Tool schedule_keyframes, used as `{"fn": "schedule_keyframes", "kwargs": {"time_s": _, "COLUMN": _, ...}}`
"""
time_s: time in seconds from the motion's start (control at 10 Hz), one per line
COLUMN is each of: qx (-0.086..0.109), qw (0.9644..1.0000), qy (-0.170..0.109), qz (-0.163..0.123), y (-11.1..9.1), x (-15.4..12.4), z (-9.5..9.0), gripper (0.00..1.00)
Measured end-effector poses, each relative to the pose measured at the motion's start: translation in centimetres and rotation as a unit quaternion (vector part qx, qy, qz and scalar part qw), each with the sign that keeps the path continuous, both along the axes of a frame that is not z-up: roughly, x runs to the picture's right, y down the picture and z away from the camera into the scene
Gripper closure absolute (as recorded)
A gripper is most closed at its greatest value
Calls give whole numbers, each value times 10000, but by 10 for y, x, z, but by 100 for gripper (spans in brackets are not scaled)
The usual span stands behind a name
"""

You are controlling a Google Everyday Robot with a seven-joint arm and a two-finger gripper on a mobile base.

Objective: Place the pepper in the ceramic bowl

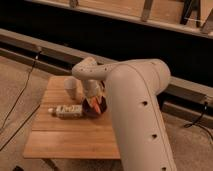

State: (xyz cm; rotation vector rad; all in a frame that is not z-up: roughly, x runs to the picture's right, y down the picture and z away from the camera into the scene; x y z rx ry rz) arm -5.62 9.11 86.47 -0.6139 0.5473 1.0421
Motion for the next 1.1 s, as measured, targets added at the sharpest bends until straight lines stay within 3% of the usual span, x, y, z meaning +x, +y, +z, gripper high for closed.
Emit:
{"fn": "schedule_keyframes", "kwargs": {"time_s": 0.7, "qx": 156, "qw": 9999, "qy": 44, "qz": 45, "y": -9, "x": 13, "z": -13, "gripper": 20}}
{"fn": "schedule_keyframes", "kwargs": {"time_s": 1.1, "qx": 506, "qw": 9983, "qy": 155, "qz": 225, "y": -38, "x": 35, "z": -37, "gripper": 20}}
